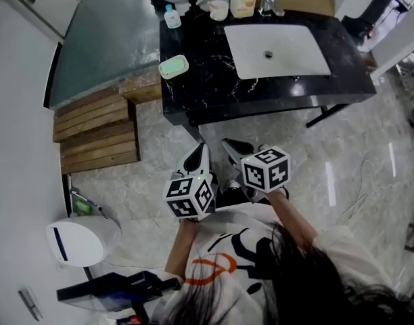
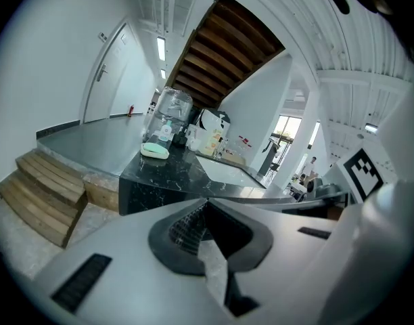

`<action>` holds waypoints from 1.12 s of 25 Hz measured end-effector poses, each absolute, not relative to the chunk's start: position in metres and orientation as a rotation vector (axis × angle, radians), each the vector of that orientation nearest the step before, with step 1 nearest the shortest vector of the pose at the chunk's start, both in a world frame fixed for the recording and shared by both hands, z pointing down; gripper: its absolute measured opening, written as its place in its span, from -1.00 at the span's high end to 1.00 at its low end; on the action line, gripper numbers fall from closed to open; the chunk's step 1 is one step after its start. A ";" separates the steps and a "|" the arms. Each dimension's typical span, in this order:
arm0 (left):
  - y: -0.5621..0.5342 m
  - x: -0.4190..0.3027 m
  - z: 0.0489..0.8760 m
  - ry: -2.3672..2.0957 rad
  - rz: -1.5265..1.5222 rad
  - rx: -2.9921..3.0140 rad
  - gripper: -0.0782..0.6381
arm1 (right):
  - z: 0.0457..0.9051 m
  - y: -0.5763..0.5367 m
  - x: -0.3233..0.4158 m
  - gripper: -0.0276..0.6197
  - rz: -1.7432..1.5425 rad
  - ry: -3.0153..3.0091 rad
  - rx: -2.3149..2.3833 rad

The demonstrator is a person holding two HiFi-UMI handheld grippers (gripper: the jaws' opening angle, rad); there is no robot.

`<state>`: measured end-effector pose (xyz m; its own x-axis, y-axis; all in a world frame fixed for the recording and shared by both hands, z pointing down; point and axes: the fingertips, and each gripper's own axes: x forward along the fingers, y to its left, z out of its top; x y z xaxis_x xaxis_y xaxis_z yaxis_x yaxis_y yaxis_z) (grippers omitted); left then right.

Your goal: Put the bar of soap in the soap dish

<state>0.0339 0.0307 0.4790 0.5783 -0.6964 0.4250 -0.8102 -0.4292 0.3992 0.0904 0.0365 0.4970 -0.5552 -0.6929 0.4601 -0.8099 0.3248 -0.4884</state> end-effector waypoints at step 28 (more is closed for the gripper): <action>0.075 0.005 0.470 -1.202 0.308 2.272 0.78 | 0.484 0.072 0.061 0.86 1.103 -2.472 1.417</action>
<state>0.0052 0.0752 0.4695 0.5749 -0.6916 0.4373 -0.8167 -0.4518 0.3591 0.0611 0.0724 0.4844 -0.5668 -0.7182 0.4036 -0.7801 0.3104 -0.5432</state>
